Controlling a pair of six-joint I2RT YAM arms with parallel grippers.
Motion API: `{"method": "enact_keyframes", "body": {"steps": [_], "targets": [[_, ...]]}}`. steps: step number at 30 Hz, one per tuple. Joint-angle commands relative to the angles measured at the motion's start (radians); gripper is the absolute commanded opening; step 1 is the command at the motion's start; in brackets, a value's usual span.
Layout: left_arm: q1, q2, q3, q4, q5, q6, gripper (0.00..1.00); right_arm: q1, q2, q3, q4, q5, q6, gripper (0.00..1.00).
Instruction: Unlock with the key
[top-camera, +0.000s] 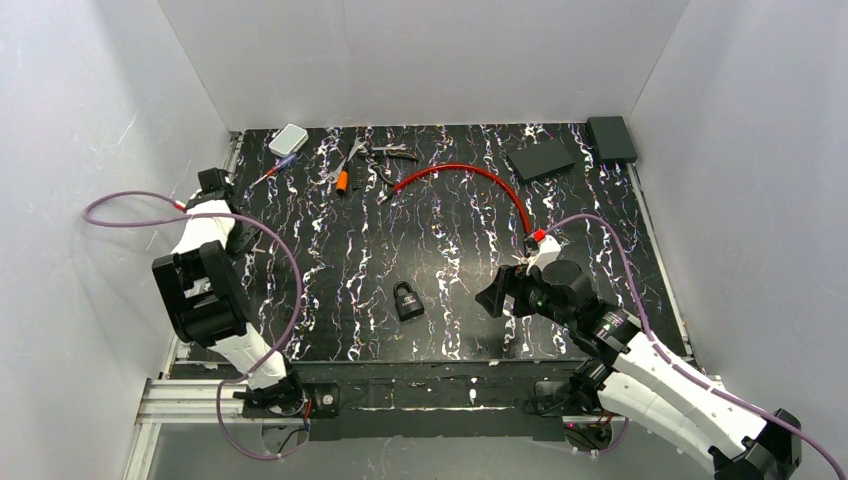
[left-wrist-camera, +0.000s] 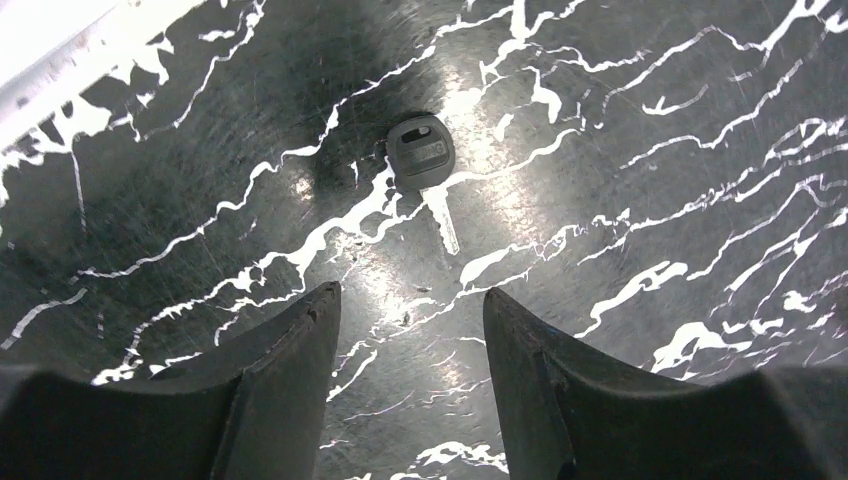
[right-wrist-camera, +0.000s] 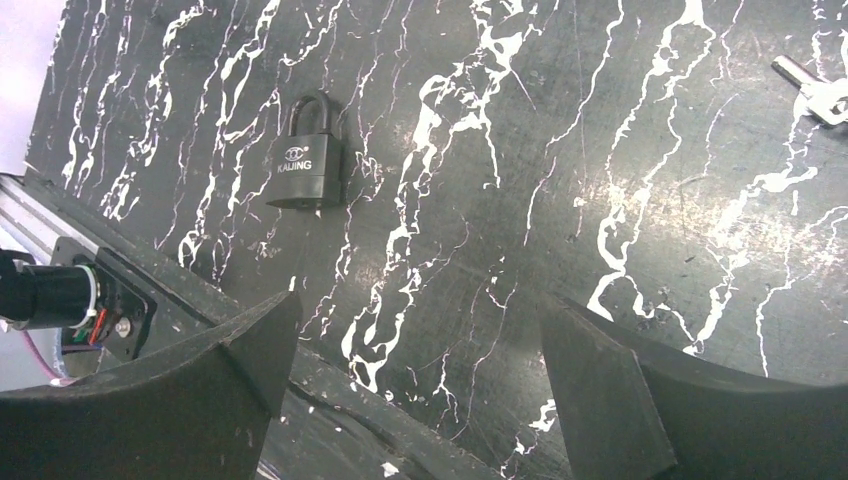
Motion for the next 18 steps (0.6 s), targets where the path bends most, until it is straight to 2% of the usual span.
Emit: {"method": "enact_keyframes", "body": {"steps": [1,7,11,18], "targets": [[0.013,0.017,0.009,-0.046,0.02,-0.194,0.52,0.004,0.0,-0.016,0.043,0.031,-0.031,0.96],[0.015,0.051,-0.015,0.009,-0.054,-0.271,0.56,0.004,0.05,-0.023,0.069,0.002,-0.04,0.96],[0.032,0.102,-0.009,0.051,-0.036,-0.294,0.54,0.003,0.062,-0.032,0.079,0.001,-0.044,0.96],[0.041,0.172,0.061,0.024,-0.076,-0.321,0.53,0.004,0.07,-0.052,0.1,0.005,-0.04,0.96]]}}
